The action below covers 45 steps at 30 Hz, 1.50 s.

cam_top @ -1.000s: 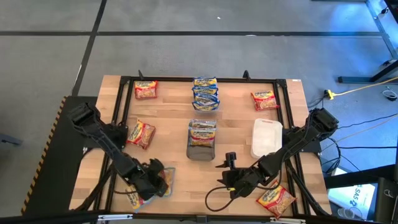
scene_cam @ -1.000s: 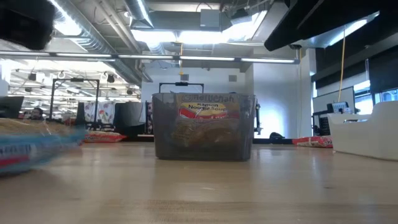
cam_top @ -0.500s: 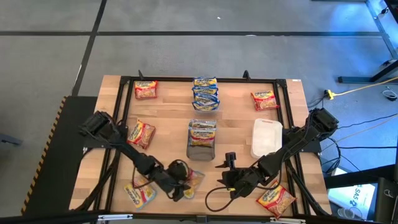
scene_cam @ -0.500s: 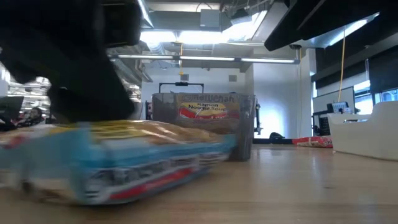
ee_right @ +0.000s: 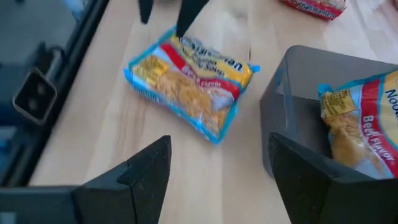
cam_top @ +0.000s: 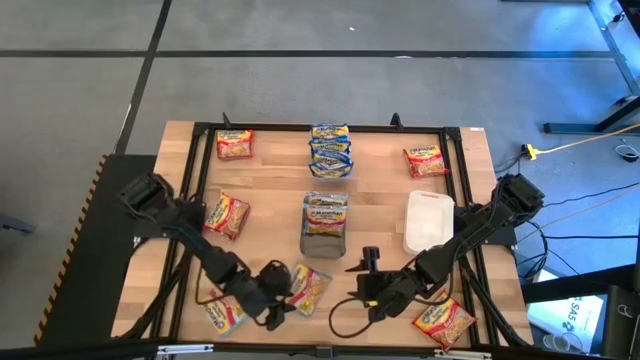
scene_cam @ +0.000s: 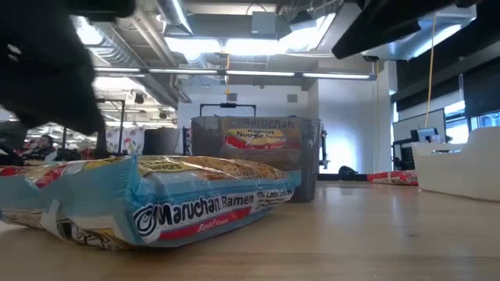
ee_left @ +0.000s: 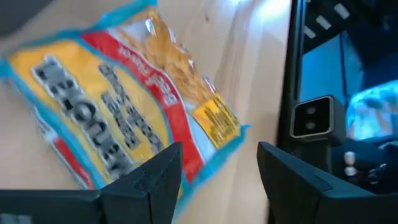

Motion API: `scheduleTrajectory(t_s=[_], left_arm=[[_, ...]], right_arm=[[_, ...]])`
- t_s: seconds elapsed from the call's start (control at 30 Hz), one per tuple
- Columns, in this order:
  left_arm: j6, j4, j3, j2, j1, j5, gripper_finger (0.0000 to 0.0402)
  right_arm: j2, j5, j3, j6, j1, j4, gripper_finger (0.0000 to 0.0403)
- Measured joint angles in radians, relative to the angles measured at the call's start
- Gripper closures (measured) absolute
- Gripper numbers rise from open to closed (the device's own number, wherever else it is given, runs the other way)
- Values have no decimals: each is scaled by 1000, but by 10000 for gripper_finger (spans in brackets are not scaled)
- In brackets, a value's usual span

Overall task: Sort Maruchan noodles
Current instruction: Put the light blue noodle pack into the black bin

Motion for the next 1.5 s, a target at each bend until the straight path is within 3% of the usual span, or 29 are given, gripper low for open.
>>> scheduleTrajectory(t_s=[0.17,0.3,0.63,0.83,0.97,1.1,1.23,1.33,1.4,1.5], left_arm=[[-120,-27,0,15,-53,-74,200],[-131,-22,3,41,-63,-137,200],[-121,15,2,100,-68,-112,200],[-101,-14,2,101,-75,-114,200],[-91,-22,2,101,-70,-169,200],[-72,-23,1,96,-52,-234,200],[-43,-18,6,52,-68,-250,200],[-38,-15,15,35,-86,-316,200],[-41,-14,16,36,-91,-392,200],[-47,30,18,77,-79,-433,200]], right_arm=[[51,12,1,100,1,117,159],[141,1,1,181,1,243,159],[324,47,0,306,-74,433,159],[359,-125,-1,310,-57,449,159],[359,-246,-1,245,-17,530,159],[351,-299,3,170,3,598,159],[264,-261,-1,254,1,371,159],[196,-115,1,348,1,230,159],[183,-29,1,425,-9,205,159],[198,12,1,491,-26,275,159]])
